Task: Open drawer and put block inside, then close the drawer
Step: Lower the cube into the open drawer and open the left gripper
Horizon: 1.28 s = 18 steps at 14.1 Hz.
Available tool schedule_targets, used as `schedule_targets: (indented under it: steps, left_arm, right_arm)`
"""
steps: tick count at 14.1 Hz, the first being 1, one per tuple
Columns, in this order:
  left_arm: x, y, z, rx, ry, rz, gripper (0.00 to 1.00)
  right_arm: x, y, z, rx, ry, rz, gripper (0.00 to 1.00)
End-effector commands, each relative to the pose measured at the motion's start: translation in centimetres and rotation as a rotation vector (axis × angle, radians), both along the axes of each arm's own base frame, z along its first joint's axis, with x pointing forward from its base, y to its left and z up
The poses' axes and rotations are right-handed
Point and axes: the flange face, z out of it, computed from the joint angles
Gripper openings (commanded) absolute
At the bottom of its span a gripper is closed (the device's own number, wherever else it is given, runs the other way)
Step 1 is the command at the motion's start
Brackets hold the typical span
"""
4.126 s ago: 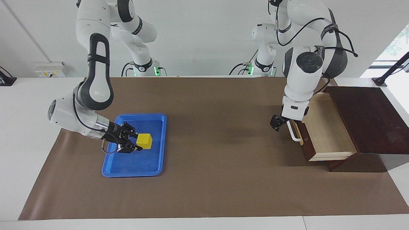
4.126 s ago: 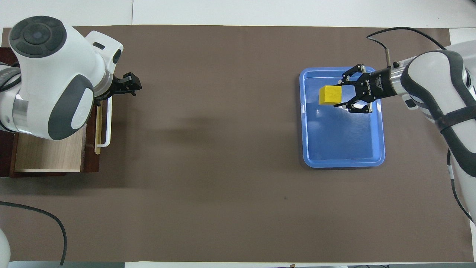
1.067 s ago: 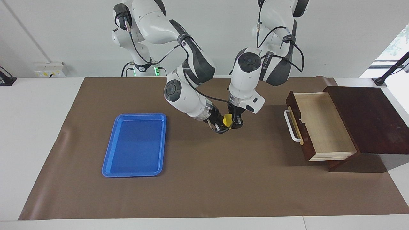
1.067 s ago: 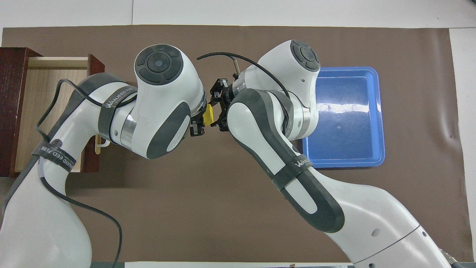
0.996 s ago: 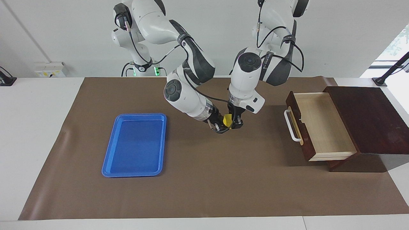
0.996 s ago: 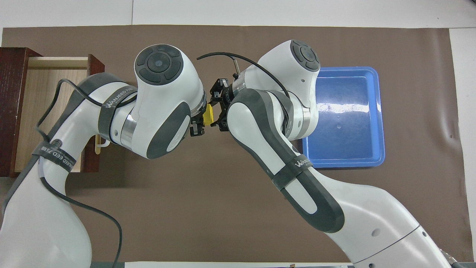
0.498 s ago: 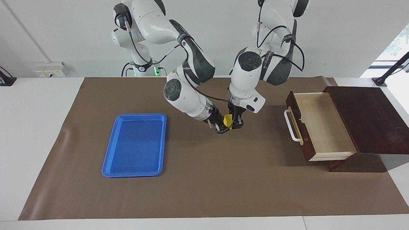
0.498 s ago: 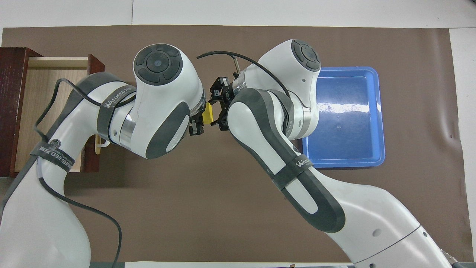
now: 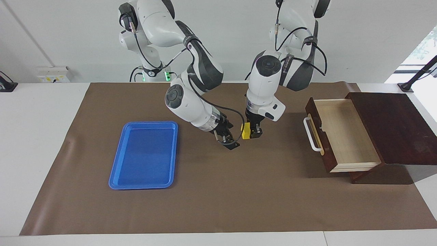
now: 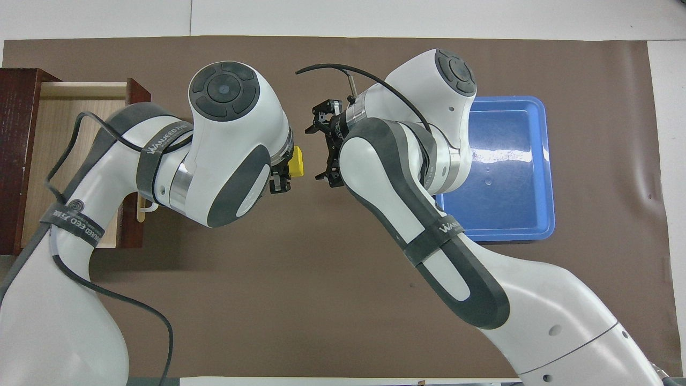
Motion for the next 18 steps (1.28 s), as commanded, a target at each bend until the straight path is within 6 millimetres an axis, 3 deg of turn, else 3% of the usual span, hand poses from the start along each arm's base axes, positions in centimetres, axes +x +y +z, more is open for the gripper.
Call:
schedule_targets:
  steps: [1,4,7,9,13,15,18]
  left_arm:
    - [1.8,6.9,5.6,0.005,-0.016,-0.007,0.0]
    - [3.4,16.4,9.5,0.0,-0.041,0.054,0.0]
    - [4.0,24.1,9.1,0.007,-0.014,0.023,0.0]
    - [3.6,28.3,8.1,0.008,-0.002,-0.019,0.0]
    - [2.7,33.8,4.3,0.009,0.017,-0.085,0.0]
    - [2.5,35.4,2.2,0.008,0.008,-0.071,0.0]
    - [1.5,36.4,-0.9,0.012,-0.027,-0.041,0.0]
  right_arm:
    - [-0.2,-8.0,1.8,-0.004,-0.018,0.053,1.0]
    - [-0.7,-16.1,3.1,-0.046,-0.117,0.254,1.0]
    - [-2.3,-21.2,5.5,-0.155,-0.2,0.523,1.0]
    - [-3.7,-23.6,8.4,-0.267,-0.252,0.7,1.0]
    - [-9.1,-26.1,17.2,-0.386,-0.387,1.161,1.0]
    - [-10.5,-26.5,18.9,-0.424,-0.394,1.283,1.0]
    - [-10.9,-28.6,19.3,-0.417,-0.369,1.261,1.0]
